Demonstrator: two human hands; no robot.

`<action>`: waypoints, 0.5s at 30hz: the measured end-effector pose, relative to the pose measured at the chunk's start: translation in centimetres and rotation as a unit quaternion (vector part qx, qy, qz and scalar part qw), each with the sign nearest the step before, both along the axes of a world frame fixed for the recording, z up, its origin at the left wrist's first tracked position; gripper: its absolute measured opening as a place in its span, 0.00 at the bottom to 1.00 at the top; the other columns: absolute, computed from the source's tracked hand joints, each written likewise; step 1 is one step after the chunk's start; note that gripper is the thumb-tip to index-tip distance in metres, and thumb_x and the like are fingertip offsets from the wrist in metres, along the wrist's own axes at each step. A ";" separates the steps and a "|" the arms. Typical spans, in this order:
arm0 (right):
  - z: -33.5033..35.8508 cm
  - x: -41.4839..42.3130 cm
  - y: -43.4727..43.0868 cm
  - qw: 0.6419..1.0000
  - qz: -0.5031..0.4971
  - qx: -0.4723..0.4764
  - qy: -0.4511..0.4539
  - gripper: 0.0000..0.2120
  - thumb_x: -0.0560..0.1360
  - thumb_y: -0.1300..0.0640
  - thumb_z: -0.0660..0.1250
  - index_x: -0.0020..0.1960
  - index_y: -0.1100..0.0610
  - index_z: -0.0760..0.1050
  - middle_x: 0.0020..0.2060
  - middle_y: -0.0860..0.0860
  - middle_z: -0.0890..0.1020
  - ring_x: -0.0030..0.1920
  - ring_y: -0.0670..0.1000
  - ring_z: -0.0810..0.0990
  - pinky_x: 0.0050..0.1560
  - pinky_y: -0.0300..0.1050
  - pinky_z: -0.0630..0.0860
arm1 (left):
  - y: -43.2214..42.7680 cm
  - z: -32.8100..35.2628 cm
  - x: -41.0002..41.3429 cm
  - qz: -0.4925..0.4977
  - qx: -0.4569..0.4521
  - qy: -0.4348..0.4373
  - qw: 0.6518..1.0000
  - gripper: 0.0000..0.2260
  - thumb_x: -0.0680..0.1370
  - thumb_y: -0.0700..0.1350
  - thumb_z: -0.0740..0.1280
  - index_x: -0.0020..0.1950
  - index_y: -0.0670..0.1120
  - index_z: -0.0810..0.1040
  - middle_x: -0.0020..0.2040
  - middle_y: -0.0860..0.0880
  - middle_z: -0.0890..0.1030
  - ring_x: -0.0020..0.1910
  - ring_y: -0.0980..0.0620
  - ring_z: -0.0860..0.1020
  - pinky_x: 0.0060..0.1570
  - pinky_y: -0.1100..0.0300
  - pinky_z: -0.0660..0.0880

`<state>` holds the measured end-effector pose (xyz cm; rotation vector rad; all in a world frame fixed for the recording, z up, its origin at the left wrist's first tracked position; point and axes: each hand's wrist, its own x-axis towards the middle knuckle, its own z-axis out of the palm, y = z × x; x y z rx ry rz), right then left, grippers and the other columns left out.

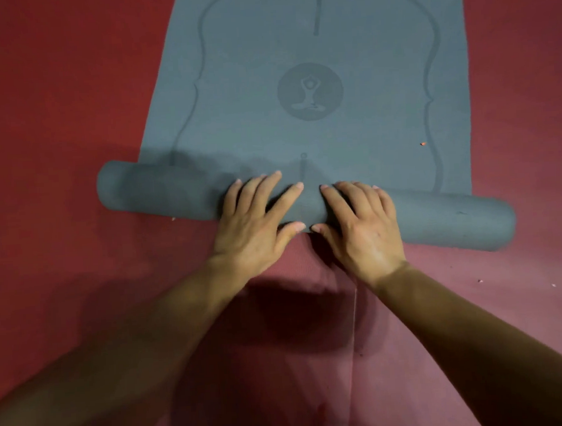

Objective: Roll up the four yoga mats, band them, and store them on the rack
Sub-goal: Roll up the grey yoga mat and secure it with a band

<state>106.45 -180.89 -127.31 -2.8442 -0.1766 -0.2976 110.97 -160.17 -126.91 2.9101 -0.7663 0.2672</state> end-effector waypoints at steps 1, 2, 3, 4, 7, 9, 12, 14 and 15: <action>0.1 0.3 0.0 1.000 0.000 0.000 -0.002 0.28 0.76 0.45 0.74 0.70 0.59 0.77 0.64 0.59 0.80 0.64 0.63 0.78 0.69 0.62 0.69 | 0.3 0.2 0.2 -0.016 0.010 0.003 1.000 0.26 0.78 0.61 0.62 0.74 0.53 0.74 0.70 0.43 0.75 0.69 0.40 0.73 0.72 0.41 0.63; 0.2 0.7 -0.1 1.000 -0.001 -0.002 -0.001 0.28 0.76 0.45 0.74 0.70 0.59 0.77 0.63 0.59 0.80 0.64 0.63 0.78 0.68 0.62 0.70 | 0.6 0.4 0.7 -0.031 0.021 0.007 0.999 0.26 0.77 0.61 0.63 0.74 0.53 0.74 0.70 0.43 0.76 0.69 0.39 0.74 0.71 0.41 0.64; 0.3 1.1 -0.2 1.000 -0.003 -0.004 0.004 0.28 0.76 0.44 0.74 0.70 0.60 0.77 0.63 0.59 0.80 0.63 0.64 0.79 0.68 0.62 0.70 | 0.6 0.4 1.2 -0.041 0.029 0.011 0.999 0.26 0.77 0.61 0.64 0.74 0.54 0.74 0.69 0.44 0.76 0.68 0.39 0.74 0.71 0.41 0.64; 0.3 1.4 -0.3 1.000 -0.005 -0.004 0.005 0.28 0.77 0.44 0.73 0.70 0.60 0.77 0.63 0.60 0.80 0.63 0.64 0.78 0.68 0.62 0.70 | 0.4 0.3 1.9 -0.044 0.031 0.011 0.998 0.26 0.77 0.60 0.63 0.74 0.54 0.74 0.68 0.45 0.77 0.67 0.39 0.75 0.71 0.41 0.65; -0.3 2.3 -0.6 1.000 -0.003 0.008 -0.024 0.25 0.79 0.45 0.70 0.71 0.57 0.77 0.64 0.61 0.79 0.64 0.64 0.77 0.67 0.61 0.70 | -0.3 -0.3 3.6 -0.029 0.030 -0.004 0.999 0.23 0.79 0.58 0.62 0.72 0.54 0.75 0.66 0.46 0.78 0.64 0.40 0.76 0.68 0.41 0.67; -0.9 2.5 -0.7 0.999 -0.001 0.008 -0.047 0.24 0.79 0.45 0.69 0.71 0.55 0.77 0.65 0.60 0.78 0.65 0.64 0.76 0.69 0.62 0.69 | -0.7 -0.6 5.0 -0.040 0.029 -0.010 0.999 0.22 0.79 0.58 0.61 0.72 0.53 0.75 0.64 0.48 0.79 0.61 0.42 0.77 0.65 0.42 0.68; -1.2 2.6 -0.8 0.999 0.015 -0.015 -0.038 0.30 0.76 0.39 0.72 0.72 0.56 0.76 0.65 0.59 0.78 0.66 0.64 0.76 0.69 0.63 0.68 | -0.6 -0.3 6.4 -0.060 0.025 -0.003 0.998 0.23 0.79 0.59 0.60 0.71 0.53 0.75 0.61 0.50 0.79 0.59 0.44 0.77 0.61 0.44 0.69; -1.0 3.5 -1.3 0.998 0.022 -0.020 -0.046 0.31 0.76 0.39 0.72 0.72 0.57 0.76 0.63 0.60 0.79 0.63 0.65 0.77 0.66 0.63 0.71 | -0.6 -0.2 6.6 -0.064 0.019 -0.013 0.998 0.23 0.80 0.59 0.60 0.73 0.53 0.74 0.64 0.49 0.79 0.61 0.43 0.77 0.63 0.44 0.68; -0.9 3.9 -1.4 0.998 0.025 -0.022 -0.048 0.30 0.77 0.39 0.71 0.71 0.57 0.77 0.63 0.59 0.79 0.61 0.65 0.78 0.64 0.62 0.72 | -0.6 -0.3 6.3 -0.058 0.010 -0.026 0.998 0.23 0.80 0.58 0.60 0.74 0.52 0.73 0.66 0.47 0.78 0.63 0.43 0.75 0.65 0.43 0.67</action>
